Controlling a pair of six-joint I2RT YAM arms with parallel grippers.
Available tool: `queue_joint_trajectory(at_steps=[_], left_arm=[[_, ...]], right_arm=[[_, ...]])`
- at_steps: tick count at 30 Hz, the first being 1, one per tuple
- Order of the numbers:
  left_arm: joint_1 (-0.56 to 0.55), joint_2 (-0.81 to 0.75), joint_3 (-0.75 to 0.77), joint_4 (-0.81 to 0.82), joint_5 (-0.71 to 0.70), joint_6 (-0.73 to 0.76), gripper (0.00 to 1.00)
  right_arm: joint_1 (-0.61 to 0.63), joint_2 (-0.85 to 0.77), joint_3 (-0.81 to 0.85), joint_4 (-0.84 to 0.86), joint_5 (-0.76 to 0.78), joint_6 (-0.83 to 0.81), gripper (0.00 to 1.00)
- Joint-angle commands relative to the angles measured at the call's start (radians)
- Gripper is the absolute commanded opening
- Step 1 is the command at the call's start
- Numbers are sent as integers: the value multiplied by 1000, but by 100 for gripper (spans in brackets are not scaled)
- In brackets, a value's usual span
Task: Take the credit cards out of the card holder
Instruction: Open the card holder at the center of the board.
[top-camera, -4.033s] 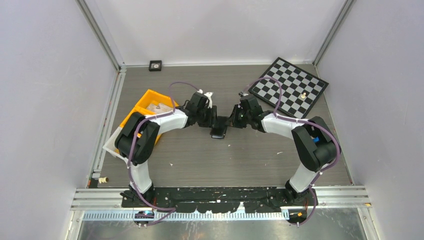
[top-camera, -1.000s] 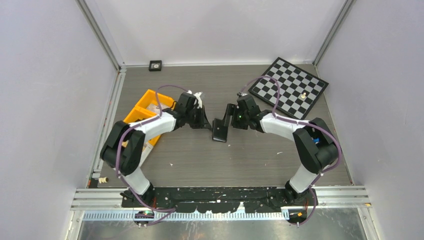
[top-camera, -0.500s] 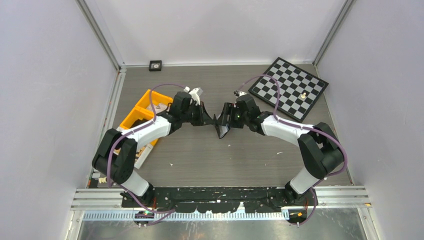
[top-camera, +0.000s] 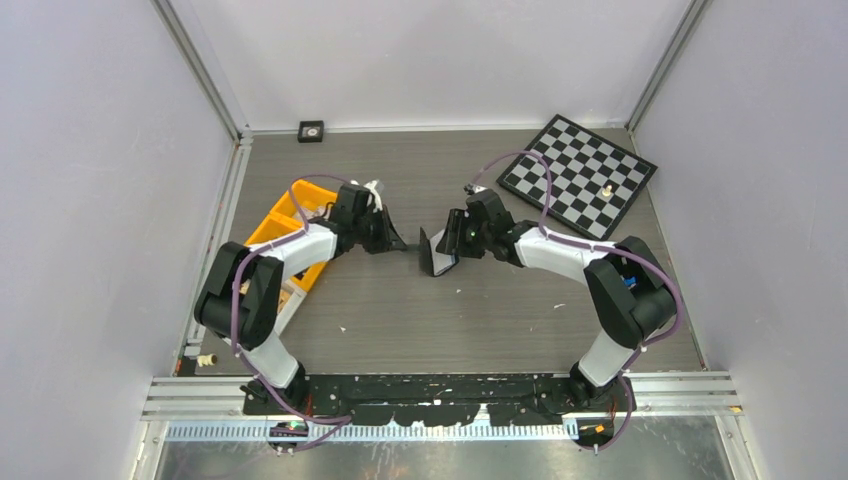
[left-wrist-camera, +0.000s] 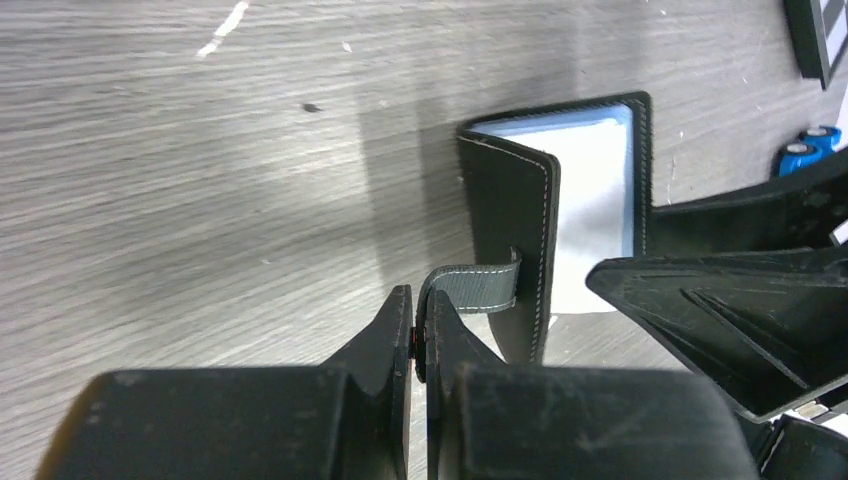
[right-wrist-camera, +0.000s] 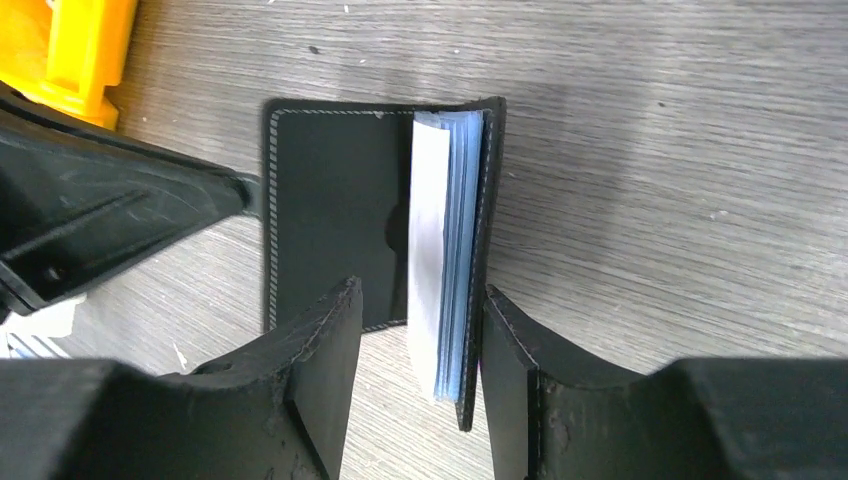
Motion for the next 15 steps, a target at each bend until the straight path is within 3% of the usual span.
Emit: queue_joint_trajectory(at_steps=[1,6,9,15], left_arm=[[27,-9,20,-11,-5,-11,0],[29,-21,28,-54,-51,11,0],[29,-16,39,-75,-67,21,0],[28,37,75,-129,-103,48,0]], right_arm=[[-3,-5,21,-13,36,-19,50],[-3,-8,18,-7,35,-14,59],[-3,-11,15,-5,38,-13,58],[-11,-20,-9,61,-17,6,29]])
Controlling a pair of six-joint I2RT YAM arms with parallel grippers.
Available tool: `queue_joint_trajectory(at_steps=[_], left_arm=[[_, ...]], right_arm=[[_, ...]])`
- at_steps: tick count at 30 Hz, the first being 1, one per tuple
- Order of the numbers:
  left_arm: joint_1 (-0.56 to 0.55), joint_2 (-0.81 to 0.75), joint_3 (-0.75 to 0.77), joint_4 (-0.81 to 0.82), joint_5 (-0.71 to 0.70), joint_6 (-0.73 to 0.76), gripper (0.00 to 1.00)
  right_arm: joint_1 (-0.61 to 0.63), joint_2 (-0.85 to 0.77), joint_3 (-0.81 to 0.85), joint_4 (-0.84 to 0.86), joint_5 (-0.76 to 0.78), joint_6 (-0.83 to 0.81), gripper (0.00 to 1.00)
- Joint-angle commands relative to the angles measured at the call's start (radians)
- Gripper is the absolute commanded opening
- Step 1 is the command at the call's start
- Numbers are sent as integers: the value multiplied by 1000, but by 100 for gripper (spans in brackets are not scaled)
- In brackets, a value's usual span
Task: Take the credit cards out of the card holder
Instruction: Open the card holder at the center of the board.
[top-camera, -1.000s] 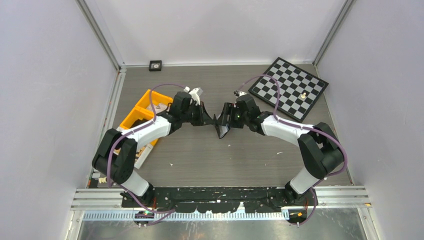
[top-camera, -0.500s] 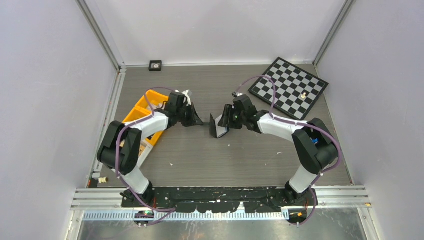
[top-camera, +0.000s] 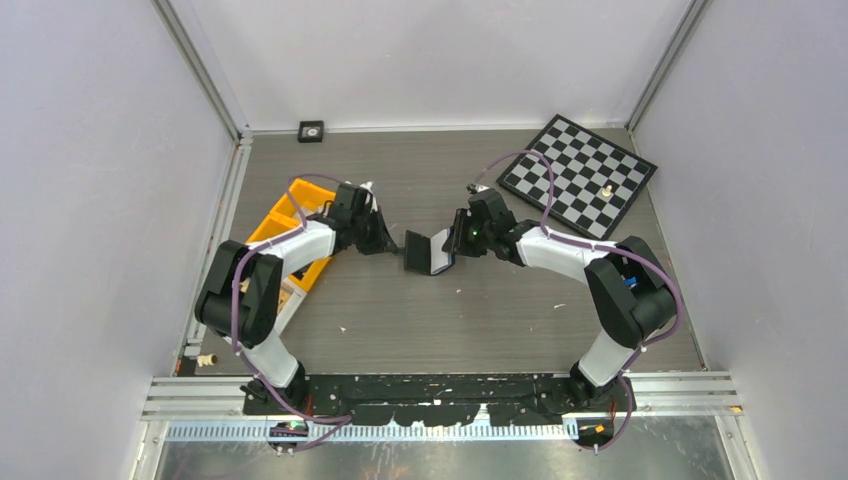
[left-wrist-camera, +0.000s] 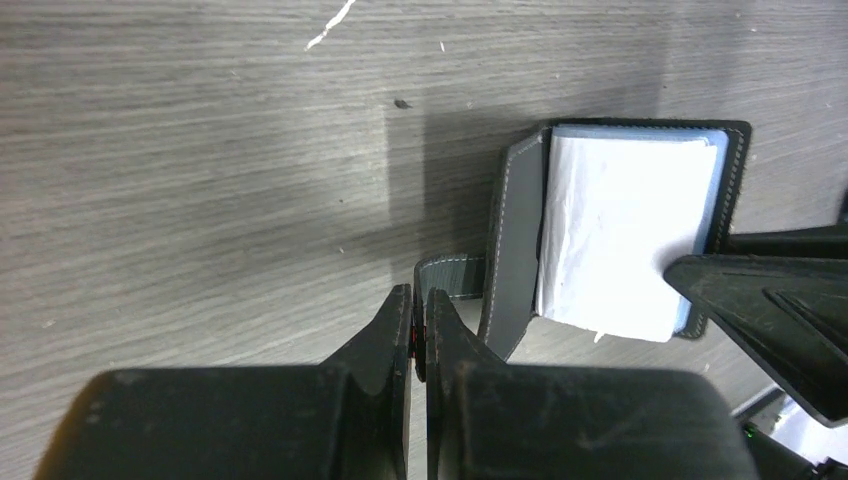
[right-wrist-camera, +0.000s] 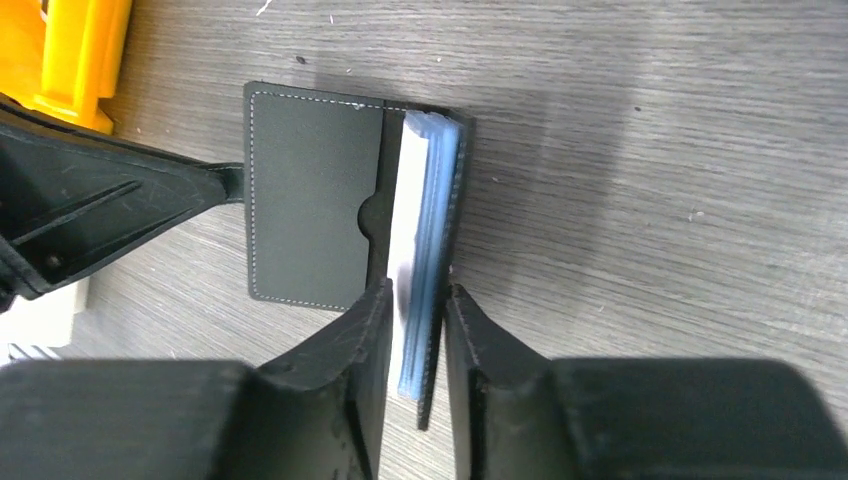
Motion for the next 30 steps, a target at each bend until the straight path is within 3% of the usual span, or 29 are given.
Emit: queue_joint_trajectory(at_steps=[1,6,12,16,24,30], left_arm=[[-3,44,73,-55,-21,35,0],[-3,58,85,-49,33,34,3],[-3,7,-28,185,200,-60,45],[-6,26,-54,300,296,-119,59],[-26,71,-12,231,250,-100,58],[-26,-50,-65,209,117,-61,59]], right_arm=[[-6,-15,-5,75,-36,7,26],[-7,11,15,65,-56,4,15],[-8,-15,0,74,-51,9,11],[-7,-34,-17,97,-44,22,11],[-11,-15,-24,117,-48,36,10],[-21,-60,-45,115,-14,44,10]])
